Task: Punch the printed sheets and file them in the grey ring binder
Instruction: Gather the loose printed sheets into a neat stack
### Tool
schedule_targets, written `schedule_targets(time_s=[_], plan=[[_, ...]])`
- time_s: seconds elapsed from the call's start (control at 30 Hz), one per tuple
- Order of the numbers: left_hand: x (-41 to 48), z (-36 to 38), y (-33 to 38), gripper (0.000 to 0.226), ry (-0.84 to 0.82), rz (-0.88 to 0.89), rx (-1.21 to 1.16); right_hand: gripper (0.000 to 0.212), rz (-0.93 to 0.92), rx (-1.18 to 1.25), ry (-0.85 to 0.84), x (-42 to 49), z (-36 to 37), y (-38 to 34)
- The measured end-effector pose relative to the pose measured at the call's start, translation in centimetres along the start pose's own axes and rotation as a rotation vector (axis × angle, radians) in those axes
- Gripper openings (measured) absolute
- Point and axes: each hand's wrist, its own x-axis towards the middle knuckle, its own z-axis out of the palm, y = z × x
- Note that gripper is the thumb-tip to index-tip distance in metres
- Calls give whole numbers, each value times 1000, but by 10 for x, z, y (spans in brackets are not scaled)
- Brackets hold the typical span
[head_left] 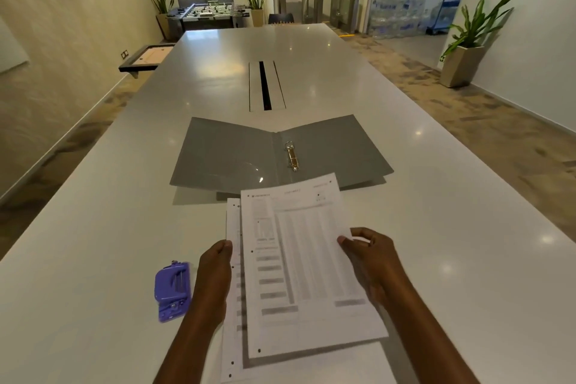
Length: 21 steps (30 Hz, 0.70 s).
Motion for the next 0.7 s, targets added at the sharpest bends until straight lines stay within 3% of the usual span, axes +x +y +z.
schedule_targets(time_s=[0.27,0.5,0.63,0.7], plan=[[-4,-1,-1,24,-66,46,-2,9,-169,-203,-20,-8,25,31],[-9,1,1,19,-74,120,-10,6,-269,-299,69,-12,33,34],[-10,-4,3,28,-87,190,-84,38,-309,-339,100,-5,25,26],[-11,-5,6,28,-116,236,-125,54,-241,-323,-29,2,17,14]])
